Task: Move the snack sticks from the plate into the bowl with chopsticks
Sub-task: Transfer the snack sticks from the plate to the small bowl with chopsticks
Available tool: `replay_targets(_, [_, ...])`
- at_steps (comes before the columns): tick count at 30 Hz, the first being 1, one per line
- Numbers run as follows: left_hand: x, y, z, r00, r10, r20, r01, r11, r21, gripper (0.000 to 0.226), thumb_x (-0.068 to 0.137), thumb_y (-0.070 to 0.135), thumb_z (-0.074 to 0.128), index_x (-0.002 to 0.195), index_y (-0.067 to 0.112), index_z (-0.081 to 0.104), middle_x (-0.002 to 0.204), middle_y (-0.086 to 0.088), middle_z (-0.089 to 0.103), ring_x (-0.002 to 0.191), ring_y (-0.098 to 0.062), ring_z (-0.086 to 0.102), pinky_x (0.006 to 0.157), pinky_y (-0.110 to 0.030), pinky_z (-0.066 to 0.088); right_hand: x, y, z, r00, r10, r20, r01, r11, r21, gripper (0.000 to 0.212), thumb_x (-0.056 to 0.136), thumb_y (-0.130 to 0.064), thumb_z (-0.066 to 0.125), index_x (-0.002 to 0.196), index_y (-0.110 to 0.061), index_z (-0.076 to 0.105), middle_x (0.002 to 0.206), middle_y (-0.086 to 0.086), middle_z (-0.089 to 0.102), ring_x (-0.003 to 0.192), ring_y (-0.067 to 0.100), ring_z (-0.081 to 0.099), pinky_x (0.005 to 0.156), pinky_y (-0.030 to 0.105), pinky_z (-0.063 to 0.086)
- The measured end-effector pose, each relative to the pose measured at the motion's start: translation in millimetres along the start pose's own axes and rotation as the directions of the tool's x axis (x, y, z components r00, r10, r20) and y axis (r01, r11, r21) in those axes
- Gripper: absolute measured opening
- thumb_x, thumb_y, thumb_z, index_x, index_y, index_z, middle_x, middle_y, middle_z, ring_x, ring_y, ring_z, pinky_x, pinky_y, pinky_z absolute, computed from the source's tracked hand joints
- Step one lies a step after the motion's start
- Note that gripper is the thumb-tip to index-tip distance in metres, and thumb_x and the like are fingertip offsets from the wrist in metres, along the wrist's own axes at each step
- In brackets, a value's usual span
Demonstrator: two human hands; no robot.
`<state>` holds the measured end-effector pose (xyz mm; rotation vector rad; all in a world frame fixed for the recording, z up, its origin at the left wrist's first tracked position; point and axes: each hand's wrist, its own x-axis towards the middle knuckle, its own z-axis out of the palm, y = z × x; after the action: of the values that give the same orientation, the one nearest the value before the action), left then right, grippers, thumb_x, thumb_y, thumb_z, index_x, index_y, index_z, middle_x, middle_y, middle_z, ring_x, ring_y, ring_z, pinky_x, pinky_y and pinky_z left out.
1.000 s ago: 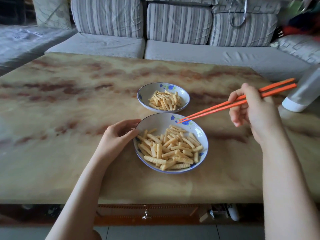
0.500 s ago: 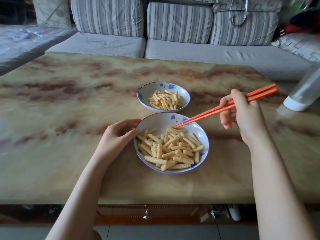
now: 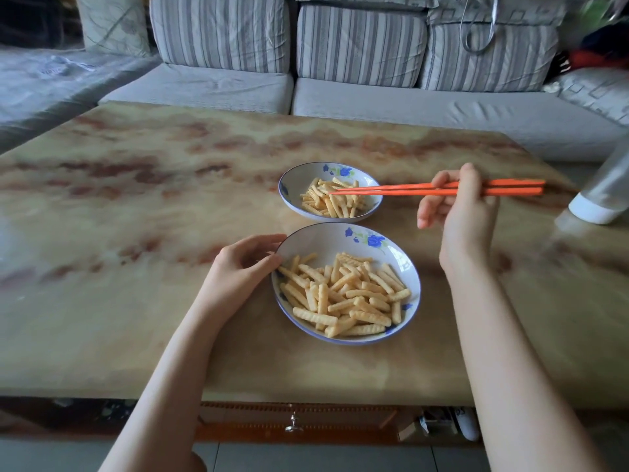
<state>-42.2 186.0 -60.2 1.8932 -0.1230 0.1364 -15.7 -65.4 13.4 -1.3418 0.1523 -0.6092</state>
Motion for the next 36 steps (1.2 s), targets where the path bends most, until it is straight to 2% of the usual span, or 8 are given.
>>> replay_targets(4, [0,-1,0,1.000,0.008,0.009,-0.008,1.000,-0.004,0.031,0.087,0.007,0.064,0.107,0.029,0.071,0.099,0.016,0.074,0.088,0.006,0.065,0.081,-0.009,0.047,-1,20,11,0.997,0.021,0.068,-0.018,0.999,-0.038,0.045,0.103,-0.024,0.030,0.067,-0.011,0.053,0.038,0.003,0.052,0.031,0.018,0.044,0.040,0.027,0.032])
replay_targets(10, [0,0,-1,1.000,-0.006,0.026,0.006,1.000,-0.012,0.037,0.074,0.028,0.061,0.109,0.029,0.071,0.100,0.015,0.074,0.092,0.003,0.066,0.086,-0.013,0.049,-2,19,9,0.995,-0.009,0.102,0.016,0.998,-0.066,0.045,0.104,-0.024,0.029,0.068,-0.011,0.054,0.038,0.003,0.052,0.031,0.019,0.043,0.040,0.026,0.030])
replay_targets(12, [0,0,0,1.000,-0.007,0.028,0.007,1.000,-0.015,0.037,0.073,0.028,0.061,0.109,0.029,0.071,0.100,0.015,0.074,0.092,0.003,0.066,0.086,-0.013,0.049,-1,10,5,0.996,-0.021,0.091,0.026,0.998,-0.053,0.044,0.103,-0.023,0.030,0.068,-0.010,0.053,0.038,0.003,0.052,0.031,0.019,0.043,0.041,0.027,0.030])
replay_targets(16, [0,0,0,1.000,-0.008,0.020,0.009,1.000,-0.014,0.037,0.073,0.028,0.061,0.109,0.029,0.071,0.101,0.015,0.074,0.093,0.002,0.066,0.087,-0.013,0.049,1,-12,-10,0.992,-0.004,0.128,0.012,0.998,-0.056,0.042,0.102,-0.024,0.032,0.067,-0.010,0.052,0.037,0.003,0.049,0.031,0.018,0.040,0.038,0.021,0.029])
replay_targets(20, [0,-2,0,1.000,-0.005,0.021,0.005,1.000,-0.006,0.031,0.081,0.018,0.066,0.110,0.028,0.071,0.101,0.014,0.074,0.095,0.001,0.066,0.089,-0.015,0.049,5,-30,-30,0.971,0.041,0.236,0.015,0.973,-0.231,0.043,0.101,-0.025,0.033,0.066,-0.011,0.053,0.036,0.004,0.049,0.029,0.019,0.037,0.036,0.019,0.024])
replay_targets(23, [0,-2,0,1.000,-0.003,0.022,0.003,1.000,-0.007,0.034,0.078,0.022,0.064,0.111,0.028,0.071,0.101,0.014,0.074,0.094,0.001,0.066,0.089,-0.015,0.049,4,-37,-42,0.962,0.068,0.264,0.019,0.949,-0.314,0.043,0.101,-0.026,0.033,0.067,-0.009,0.054,0.036,0.005,0.048,0.029,0.019,0.036,0.035,0.018,0.023])
replay_targets(31, [-1,0,0,1.000,-0.007,0.020,0.007,1.000,-0.016,0.036,0.073,0.027,0.061,0.108,0.030,0.071,0.101,0.016,0.074,0.092,0.002,0.067,0.090,-0.019,0.051,3,-34,-48,0.954,0.121,0.275,-0.008,0.925,-0.379,0.043,0.101,-0.026,0.033,0.069,-0.008,0.055,0.036,0.006,0.048,0.028,0.017,0.036,0.034,0.018,0.023])
replay_targets(36, [0,-1,0,1.000,-0.012,0.022,0.012,1.000,-0.009,0.039,0.074,0.027,0.061,0.111,0.028,0.071,0.103,0.014,0.073,0.097,-0.002,0.067,0.094,-0.026,0.051,4,-29,-47,0.957,0.133,0.257,-0.023,0.920,-0.390,0.043,0.101,-0.025,0.033,0.070,-0.007,0.055,0.035,0.006,0.048,0.028,0.018,0.036,0.035,0.019,0.023])
